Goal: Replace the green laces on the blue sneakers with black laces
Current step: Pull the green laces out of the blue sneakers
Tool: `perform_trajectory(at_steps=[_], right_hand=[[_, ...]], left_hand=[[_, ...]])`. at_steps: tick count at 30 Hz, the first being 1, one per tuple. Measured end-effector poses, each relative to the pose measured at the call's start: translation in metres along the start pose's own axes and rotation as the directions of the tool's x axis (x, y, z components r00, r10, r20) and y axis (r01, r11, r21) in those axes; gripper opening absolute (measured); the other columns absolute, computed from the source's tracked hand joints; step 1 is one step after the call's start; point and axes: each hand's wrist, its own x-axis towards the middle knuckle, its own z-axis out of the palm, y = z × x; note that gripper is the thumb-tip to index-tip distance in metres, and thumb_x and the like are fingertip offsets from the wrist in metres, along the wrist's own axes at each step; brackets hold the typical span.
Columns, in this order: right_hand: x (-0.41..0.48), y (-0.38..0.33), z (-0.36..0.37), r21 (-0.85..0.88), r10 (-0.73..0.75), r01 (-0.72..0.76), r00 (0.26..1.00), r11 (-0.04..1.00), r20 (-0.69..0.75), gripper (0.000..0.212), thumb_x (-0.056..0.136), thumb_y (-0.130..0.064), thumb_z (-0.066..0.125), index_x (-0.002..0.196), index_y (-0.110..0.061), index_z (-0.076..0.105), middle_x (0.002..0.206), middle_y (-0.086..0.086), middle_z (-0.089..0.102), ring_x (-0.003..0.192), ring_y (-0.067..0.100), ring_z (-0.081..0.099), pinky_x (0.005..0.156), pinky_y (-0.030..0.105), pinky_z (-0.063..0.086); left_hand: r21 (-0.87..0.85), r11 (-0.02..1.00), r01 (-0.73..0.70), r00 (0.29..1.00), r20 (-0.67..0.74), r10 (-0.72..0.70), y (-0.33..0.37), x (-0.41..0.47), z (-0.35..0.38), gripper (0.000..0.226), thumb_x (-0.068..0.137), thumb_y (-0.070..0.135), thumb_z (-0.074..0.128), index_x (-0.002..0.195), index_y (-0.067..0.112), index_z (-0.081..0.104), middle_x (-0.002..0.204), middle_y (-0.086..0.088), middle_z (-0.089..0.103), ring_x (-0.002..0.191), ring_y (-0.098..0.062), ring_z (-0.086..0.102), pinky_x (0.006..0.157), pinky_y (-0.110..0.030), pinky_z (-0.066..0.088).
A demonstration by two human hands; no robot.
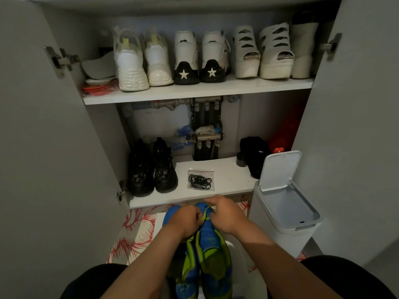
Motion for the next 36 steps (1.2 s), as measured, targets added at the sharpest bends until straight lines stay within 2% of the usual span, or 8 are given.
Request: perform_trajectory(at_steps=[9,14,18,22,24,30,33,36], right_hand=[[-0.002,-0.001,0.007,-0.14,0.072,-0.064,0.996,0.988,0.056,0.012,0.091,-0.024,0.063,0.09,-0.023,0.075,0.099,-0.003,0.075,0.093,0.018,0.068,0.075,0.026,0.05],[0.004,-0.002,0.002,0.092,0.227,-0.212,0.95,0.973,-0.212,0.021,0.09,-0.015,0.053,0.075,-0.023,0.065,0.084,-0.005,0.069,0.078,0.017,0.064,0.066,0.029,0.05],[0.013,0.003,-0.011,0.325,0.276,-0.152,0.883,0.933,-0.38,0.022,0.093,-0.019,0.058,0.076,-0.031,0.064,0.094,-0.001,0.068,0.08,0.015,0.064,0.071,0.03,0.052],[0.012,0.009,-0.007,0.31,0.249,-0.143,0.91,0.94,-0.333,0.012,0.093,-0.021,0.063,0.101,-0.024,0.072,0.108,-0.001,0.066,0.09,0.014,0.064,0.082,0.03,0.053],[0.011,0.012,-0.003,0.235,0.258,-0.193,0.921,0.953,-0.292,0.027,0.091,-0.023,0.066,0.118,-0.022,0.064,0.117,0.0,0.055,0.095,0.017,0.061,0.085,0.031,0.051],[0.008,0.011,0.0,0.127,0.32,-0.308,0.943,0.943,-0.089,0.011,0.084,-0.016,0.062,0.088,-0.026,0.06,0.095,-0.004,0.063,0.093,0.02,0.063,0.075,0.027,0.047],[0.008,0.009,0.009,0.163,0.239,-0.258,0.963,0.952,0.124,0.019,0.084,-0.017,0.069,0.102,-0.023,0.07,0.101,0.0,0.069,0.091,0.014,0.063,0.077,0.023,0.044],[0.009,0.005,0.014,0.194,0.145,-0.174,0.978,0.965,0.152,0.018,0.088,-0.018,0.068,0.105,-0.019,0.073,0.096,0.0,0.069,0.087,0.013,0.063,0.074,0.022,0.042]], left_hand=[[-0.046,0.999,0.017,1.0,-0.015,-0.018,-0.002,0.002,0.002,0.01,0.088,0.021,0.064,0.088,0.015,0.072,0.09,0.001,0.07,0.085,-0.014,0.063,0.075,-0.025,0.05],[-0.042,0.998,0.036,0.999,0.002,-0.036,-0.004,0.004,0.002,0.002,0.084,0.016,0.067,0.083,0.017,0.068,0.093,-0.004,0.07,0.088,-0.019,0.064,0.077,-0.028,0.051],[-0.065,0.996,0.06,0.998,0.002,-0.06,-0.005,0.007,0.003,0.005,0.085,0.019,0.069,0.081,0.017,0.067,0.093,-0.003,0.07,0.088,-0.019,0.065,0.079,-0.03,0.052],[-0.112,0.991,0.072,0.997,-0.001,-0.073,-0.006,0.011,0.005,0.008,0.086,0.019,0.069,0.078,0.016,0.067,0.09,-0.003,0.071,0.087,-0.019,0.066,0.081,-0.033,0.054],[-0.145,0.987,0.074,0.997,-0.009,-0.076,-0.007,0.012,0.005,0.014,0.086,0.017,0.068,0.073,0.019,0.064,0.084,0.0,0.07,0.084,-0.018,0.066,0.08,-0.032,0.054],[-0.363,0.931,0.038,0.988,-0.125,-0.089,-0.001,0.017,-0.001,0.034,0.087,0.019,0.067,0.061,0.021,0.045,0.059,0.006,0.046,0.058,-0.009,0.043,0.06,-0.026,0.037],[-0.525,0.85,-0.047,0.969,-0.23,-0.089,0.007,0.021,-0.01,0.03,0.088,0.019,0.069,0.063,0.018,0.051,0.058,0.004,0.044,0.057,-0.01,0.04,0.06,-0.028,0.036],[-0.663,0.74,-0.114,0.959,-0.268,-0.093,0.012,0.024,-0.014,0.029,0.089,0.019,0.07,0.063,0.018,0.056,0.056,0.006,0.048,0.055,-0.007,0.044,0.057,-0.024,0.04]])
